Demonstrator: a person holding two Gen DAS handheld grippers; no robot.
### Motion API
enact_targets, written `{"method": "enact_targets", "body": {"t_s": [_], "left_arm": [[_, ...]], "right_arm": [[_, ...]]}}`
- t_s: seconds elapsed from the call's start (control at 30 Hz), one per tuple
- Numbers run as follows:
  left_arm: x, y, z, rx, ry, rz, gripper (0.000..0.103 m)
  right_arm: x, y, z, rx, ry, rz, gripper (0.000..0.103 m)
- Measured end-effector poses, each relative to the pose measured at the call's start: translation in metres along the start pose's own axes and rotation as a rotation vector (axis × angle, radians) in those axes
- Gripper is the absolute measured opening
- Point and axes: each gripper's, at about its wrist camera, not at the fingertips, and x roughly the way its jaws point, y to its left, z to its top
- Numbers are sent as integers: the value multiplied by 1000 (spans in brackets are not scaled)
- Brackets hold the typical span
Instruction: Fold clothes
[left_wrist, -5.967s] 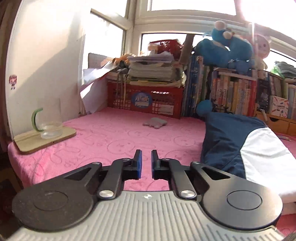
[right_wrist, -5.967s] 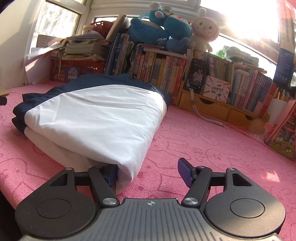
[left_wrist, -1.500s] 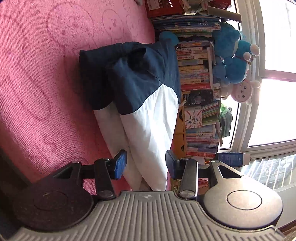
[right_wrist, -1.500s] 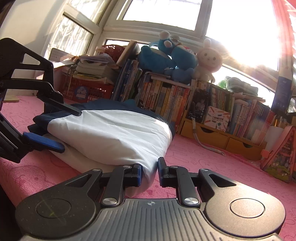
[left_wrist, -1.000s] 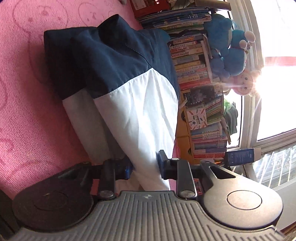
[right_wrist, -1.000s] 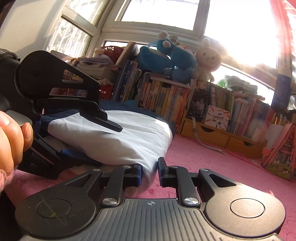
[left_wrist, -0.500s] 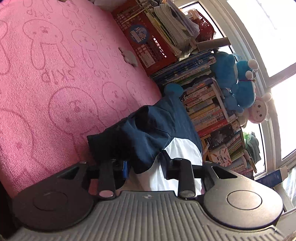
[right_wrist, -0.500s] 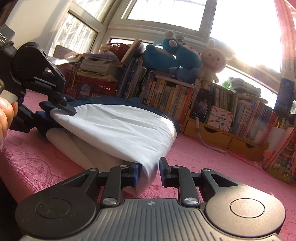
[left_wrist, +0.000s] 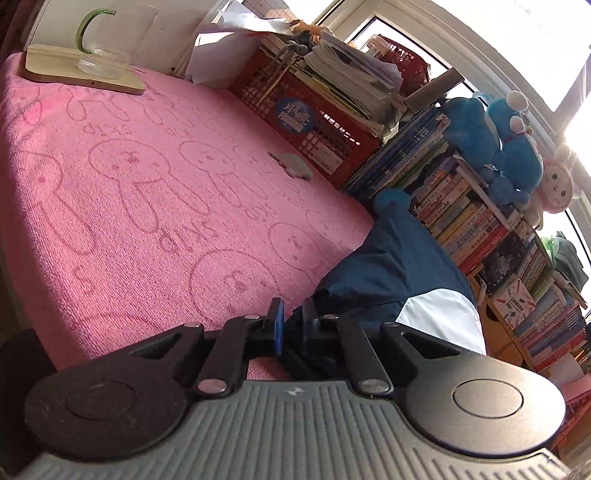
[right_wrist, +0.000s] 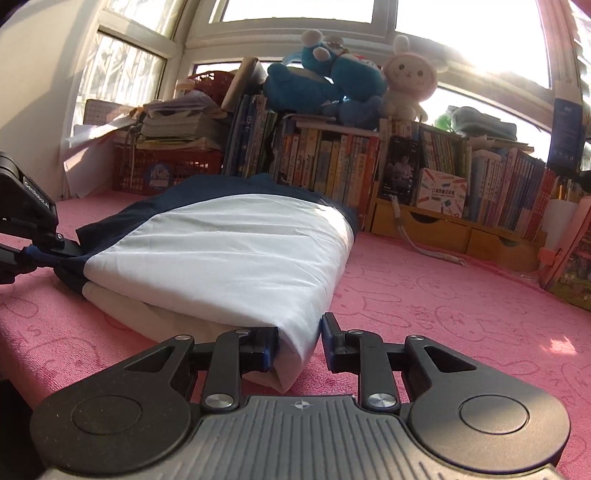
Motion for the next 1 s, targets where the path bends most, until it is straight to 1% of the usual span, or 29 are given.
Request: {"method": "enact_targets", "body": {"t_s": [0.1,0.23,0.33,0.37,0.4,0.47,0.53,0.57,0.6,0.63,0.77,0.87,0.93,0.97,1.0], "left_arm": [[1,1,0,8,7,-1,10],[0,3,0,13,9,1,11],[-5,5,4,33,-19,74,9],[-7,10,7,34,-28,90,7],[-10,15,11,14,-23,82,8],[-15,22,17,-43,12,3,9],[-16,25,18,-102,61,-71,18],[-13,25,17,-132,93,-106,27],[-11,25,15,-162,126,-140,31],[-9,26,13,-192,158,-175,32],[1,26,7,-313,287,-313,41],[14,27,1,-393,288,-307,45],[13,22,2,-357,240,-264,46],[12,20,2,-338,216,-243,42],[11,17,3,-319,191,-221,31]], "right_arm": [[4,-3,1,37,22,9,27],[3,0,0,1,13,10,27],[3,2,0,-22,5,5,27],[3,3,0,-27,3,3,27],[3,3,-1,-35,0,0,27],[2,5,-2,-53,-7,-6,27],[2,7,-3,-68,-13,-10,27],[2,7,-3,-69,-14,-10,27],[2,7,-3,-69,-14,-10,27],[3,7,-3,-69,-14,-9,27],[3,7,-3,-75,-16,-9,27],[2,7,-4,-76,-19,-9,27],[2,7,-4,-81,-23,-11,27],[2,7,-4,-83,-25,-13,27],[1,7,-4,-84,-27,-15,27]]}}
